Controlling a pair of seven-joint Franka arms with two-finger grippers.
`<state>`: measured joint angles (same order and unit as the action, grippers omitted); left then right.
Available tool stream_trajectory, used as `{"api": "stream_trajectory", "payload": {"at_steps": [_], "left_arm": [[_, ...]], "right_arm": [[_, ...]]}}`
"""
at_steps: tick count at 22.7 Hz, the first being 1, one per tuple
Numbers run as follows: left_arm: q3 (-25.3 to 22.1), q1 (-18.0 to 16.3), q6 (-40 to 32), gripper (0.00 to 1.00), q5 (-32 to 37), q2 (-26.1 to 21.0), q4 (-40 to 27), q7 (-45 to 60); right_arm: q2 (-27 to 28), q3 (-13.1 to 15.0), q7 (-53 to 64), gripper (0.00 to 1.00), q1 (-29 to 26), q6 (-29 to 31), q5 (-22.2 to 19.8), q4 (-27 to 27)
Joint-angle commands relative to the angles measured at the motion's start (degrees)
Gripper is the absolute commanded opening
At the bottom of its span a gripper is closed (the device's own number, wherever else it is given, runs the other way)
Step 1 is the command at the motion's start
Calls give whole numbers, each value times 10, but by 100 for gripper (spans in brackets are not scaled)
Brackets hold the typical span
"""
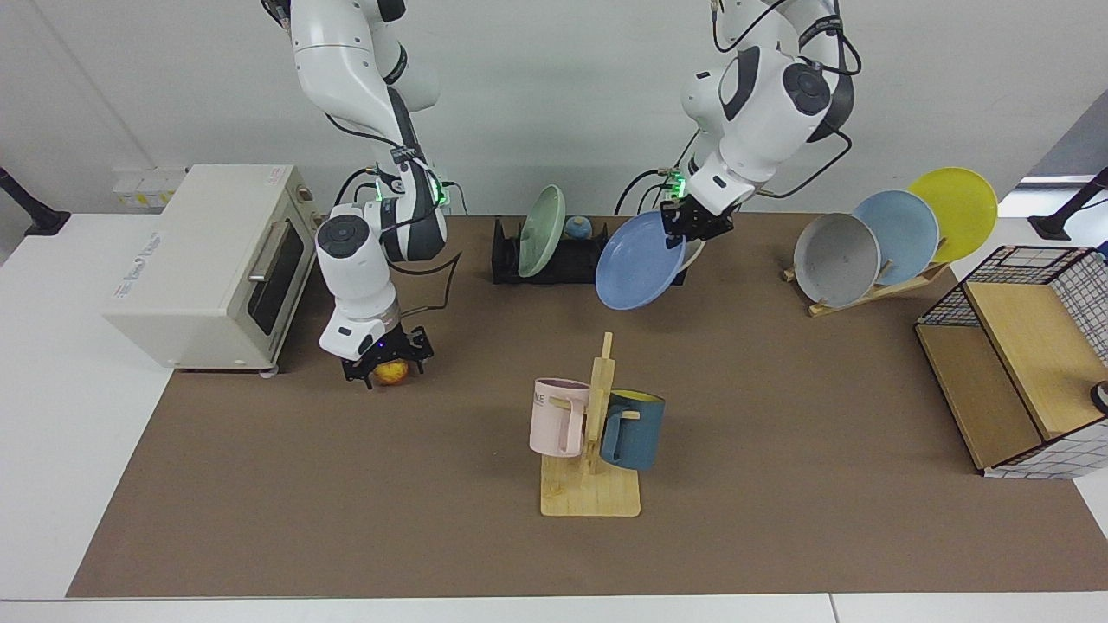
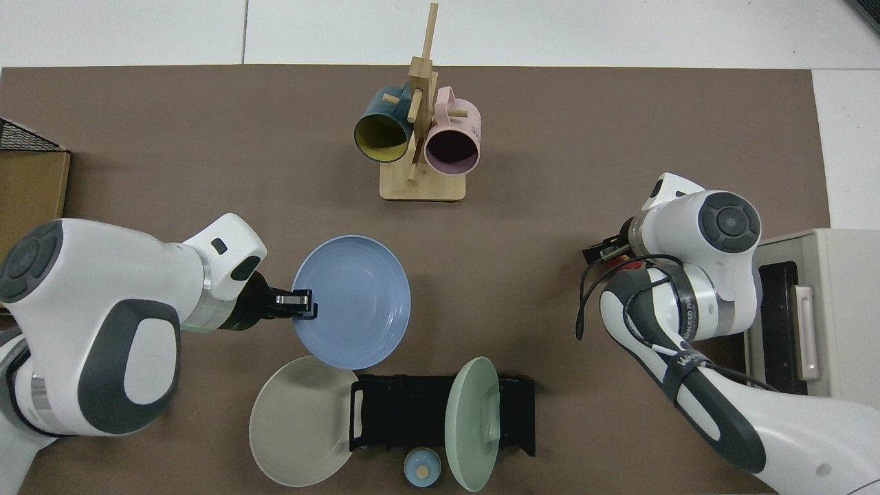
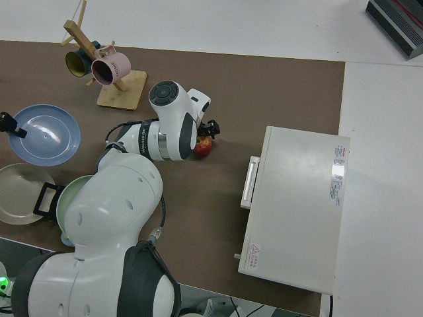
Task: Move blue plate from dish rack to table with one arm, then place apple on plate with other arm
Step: 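Lift the blue plate with the left gripper while the right gripper lifts the apple, then lower the blue plate onto the table center with the left gripper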
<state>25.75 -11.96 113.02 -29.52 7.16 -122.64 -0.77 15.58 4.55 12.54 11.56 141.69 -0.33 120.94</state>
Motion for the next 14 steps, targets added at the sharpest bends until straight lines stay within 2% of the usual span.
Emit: {"api": "stream_trajectory", "payload": {"at_steps": [1, 3, 4, 8, 14], "left_arm": [[6, -2, 66, 0, -53, -80, 11, -41], [6, 0, 92, 0, -117, -105, 7, -77], [6, 4, 106, 0, -140, -108, 3, -97], [8, 22, 136, 0, -151, -115, -18, -114], [9, 41, 167, 0, -179, -139, -23, -107]], "right_arm": [[-16, -3, 10, 75, -7, -37, 9, 7], [-19, -3, 7, 12, -6, -54, 9, 4], [-22, -3, 1, 0, -2, -59, 10, 4], [-29, -3, -8, 0, -6, -90, 10, -14], [-42, -3, -33, 0, 0, -142, 11, -90]]}}
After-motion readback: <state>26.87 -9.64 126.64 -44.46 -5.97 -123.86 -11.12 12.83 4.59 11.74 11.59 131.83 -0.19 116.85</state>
